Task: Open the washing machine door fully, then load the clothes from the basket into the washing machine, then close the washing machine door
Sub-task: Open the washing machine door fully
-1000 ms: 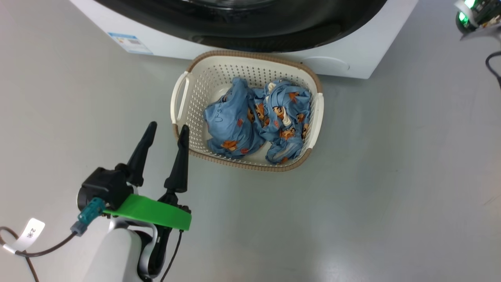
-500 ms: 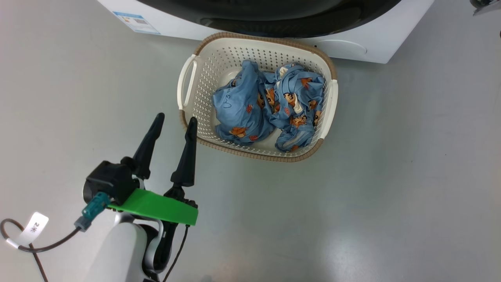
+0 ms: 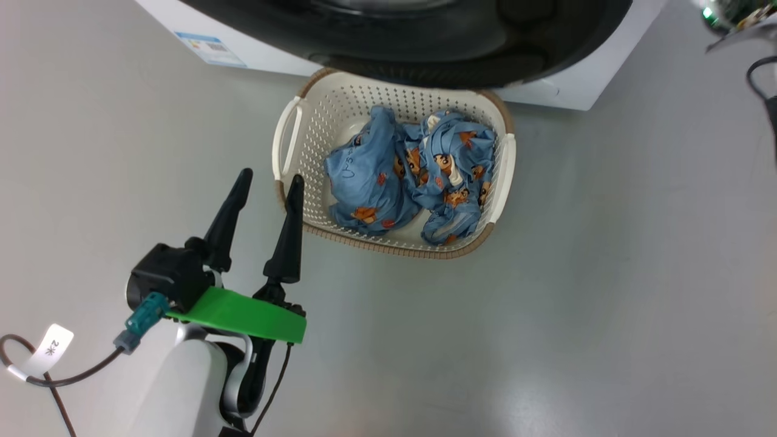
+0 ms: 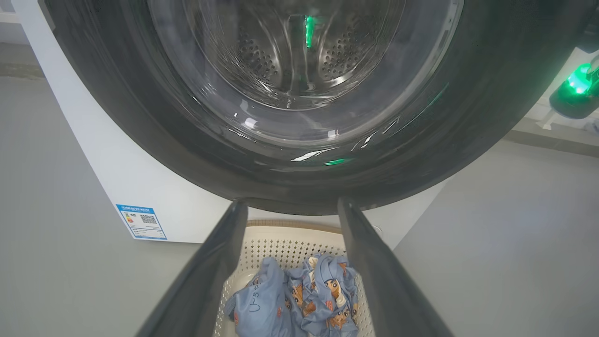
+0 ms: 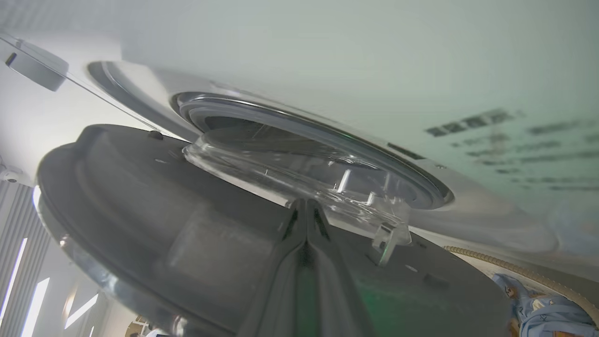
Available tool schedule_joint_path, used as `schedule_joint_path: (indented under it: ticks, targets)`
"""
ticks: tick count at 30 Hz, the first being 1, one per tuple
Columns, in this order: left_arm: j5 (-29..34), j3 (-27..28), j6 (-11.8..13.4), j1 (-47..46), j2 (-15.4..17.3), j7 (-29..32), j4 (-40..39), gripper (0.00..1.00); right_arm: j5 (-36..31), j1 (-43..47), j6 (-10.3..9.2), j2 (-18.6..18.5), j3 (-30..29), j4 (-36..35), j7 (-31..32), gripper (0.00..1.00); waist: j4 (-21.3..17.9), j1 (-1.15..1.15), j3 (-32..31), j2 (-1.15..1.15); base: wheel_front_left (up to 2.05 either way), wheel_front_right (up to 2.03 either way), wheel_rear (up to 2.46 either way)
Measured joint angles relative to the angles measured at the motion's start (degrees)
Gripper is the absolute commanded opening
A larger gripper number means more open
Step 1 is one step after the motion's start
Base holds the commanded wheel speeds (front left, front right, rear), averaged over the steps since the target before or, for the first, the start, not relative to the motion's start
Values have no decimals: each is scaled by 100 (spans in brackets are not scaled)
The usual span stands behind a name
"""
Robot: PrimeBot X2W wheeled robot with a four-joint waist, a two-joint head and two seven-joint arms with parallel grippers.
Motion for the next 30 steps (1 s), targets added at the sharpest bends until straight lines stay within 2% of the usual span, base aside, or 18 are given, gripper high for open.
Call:
schedule_joint_path:
  ticks: [10,24,30]
  targets:
    - [197,94,-37,85,0,0,74,100,-11,560,0,135,98,-225,124,0,-102,0,-347,0,0,0,0]
    - [465,320,-169,684,4,0,200,100,-49,1556,1,481,477,-626,382,0,-242,0,-1052,0,0,0,0]
    - [469,360,-203,863,7,0,199,100,-49,1863,0,515,589,-728,479,0,-214,0,-1326,0,0,0,0]
